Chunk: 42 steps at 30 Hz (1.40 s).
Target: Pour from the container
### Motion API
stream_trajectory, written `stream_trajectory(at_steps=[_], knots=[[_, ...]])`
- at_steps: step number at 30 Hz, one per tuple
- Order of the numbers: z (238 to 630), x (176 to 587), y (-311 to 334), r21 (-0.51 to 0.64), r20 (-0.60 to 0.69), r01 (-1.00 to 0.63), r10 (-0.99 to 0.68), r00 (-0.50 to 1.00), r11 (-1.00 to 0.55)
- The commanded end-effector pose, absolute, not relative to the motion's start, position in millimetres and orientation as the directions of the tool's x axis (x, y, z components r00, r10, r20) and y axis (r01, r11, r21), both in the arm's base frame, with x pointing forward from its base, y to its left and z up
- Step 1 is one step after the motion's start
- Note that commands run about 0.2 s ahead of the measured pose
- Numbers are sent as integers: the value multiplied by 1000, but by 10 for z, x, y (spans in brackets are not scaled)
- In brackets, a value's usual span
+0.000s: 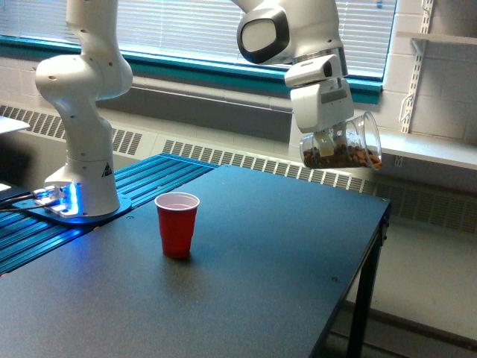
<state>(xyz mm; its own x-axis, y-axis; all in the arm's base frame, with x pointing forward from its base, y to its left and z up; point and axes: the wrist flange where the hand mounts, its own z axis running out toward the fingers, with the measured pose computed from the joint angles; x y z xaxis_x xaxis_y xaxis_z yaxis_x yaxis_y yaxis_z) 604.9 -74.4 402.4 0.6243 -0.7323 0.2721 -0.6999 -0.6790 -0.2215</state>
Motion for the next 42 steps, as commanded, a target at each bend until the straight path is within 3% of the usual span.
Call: stream_trajectory(at_steps=[1, 21, 42], knots=[[4057, 5762, -589, -181, 242, -683, -705, 666, -707], [4104, 4816, -650, -177, 295, -702, -718, 630, -690], [4079, 4164, -1016, -125, 344, -745, -733, 587, -655]])
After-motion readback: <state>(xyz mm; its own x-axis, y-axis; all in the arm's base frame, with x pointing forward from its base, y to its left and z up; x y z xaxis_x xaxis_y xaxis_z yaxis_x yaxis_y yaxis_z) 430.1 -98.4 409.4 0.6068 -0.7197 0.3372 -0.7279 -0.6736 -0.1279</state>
